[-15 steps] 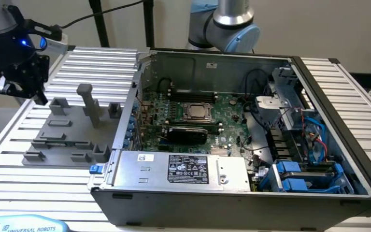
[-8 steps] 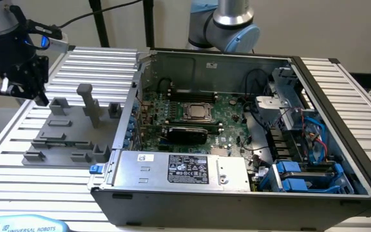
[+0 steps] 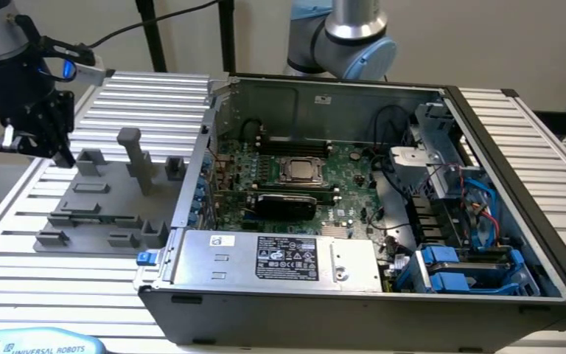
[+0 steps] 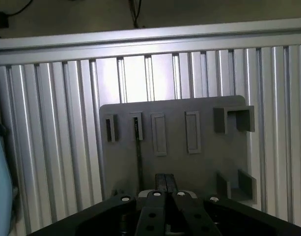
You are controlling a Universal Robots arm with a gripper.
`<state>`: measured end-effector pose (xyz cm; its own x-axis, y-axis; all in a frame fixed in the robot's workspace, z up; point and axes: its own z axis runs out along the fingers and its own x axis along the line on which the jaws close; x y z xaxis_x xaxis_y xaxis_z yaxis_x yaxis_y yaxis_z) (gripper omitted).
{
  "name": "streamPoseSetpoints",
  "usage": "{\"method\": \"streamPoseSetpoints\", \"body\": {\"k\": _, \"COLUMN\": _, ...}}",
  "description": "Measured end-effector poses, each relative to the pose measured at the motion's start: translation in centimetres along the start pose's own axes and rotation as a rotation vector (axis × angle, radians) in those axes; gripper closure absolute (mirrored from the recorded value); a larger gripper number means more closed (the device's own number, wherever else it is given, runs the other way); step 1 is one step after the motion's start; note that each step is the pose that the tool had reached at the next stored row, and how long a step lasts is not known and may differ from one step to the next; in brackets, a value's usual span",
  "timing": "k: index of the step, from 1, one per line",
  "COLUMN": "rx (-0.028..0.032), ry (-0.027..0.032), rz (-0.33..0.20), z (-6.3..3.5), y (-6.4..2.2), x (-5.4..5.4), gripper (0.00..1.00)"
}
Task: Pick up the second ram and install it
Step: 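Pick up the second ram and move it above second insertion slot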
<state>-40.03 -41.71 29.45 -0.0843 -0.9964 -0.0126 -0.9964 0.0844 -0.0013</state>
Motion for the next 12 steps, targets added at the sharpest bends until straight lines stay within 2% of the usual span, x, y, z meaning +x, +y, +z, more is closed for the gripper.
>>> {"method": "streamPoseSetpoints", "body": {"k": 12, "rx": 0.0011, "ry": 0.0021, "rz": -0.017, "z": 1.72, "y": -1.15, "x": 0.8, "gripper": 0.89}}
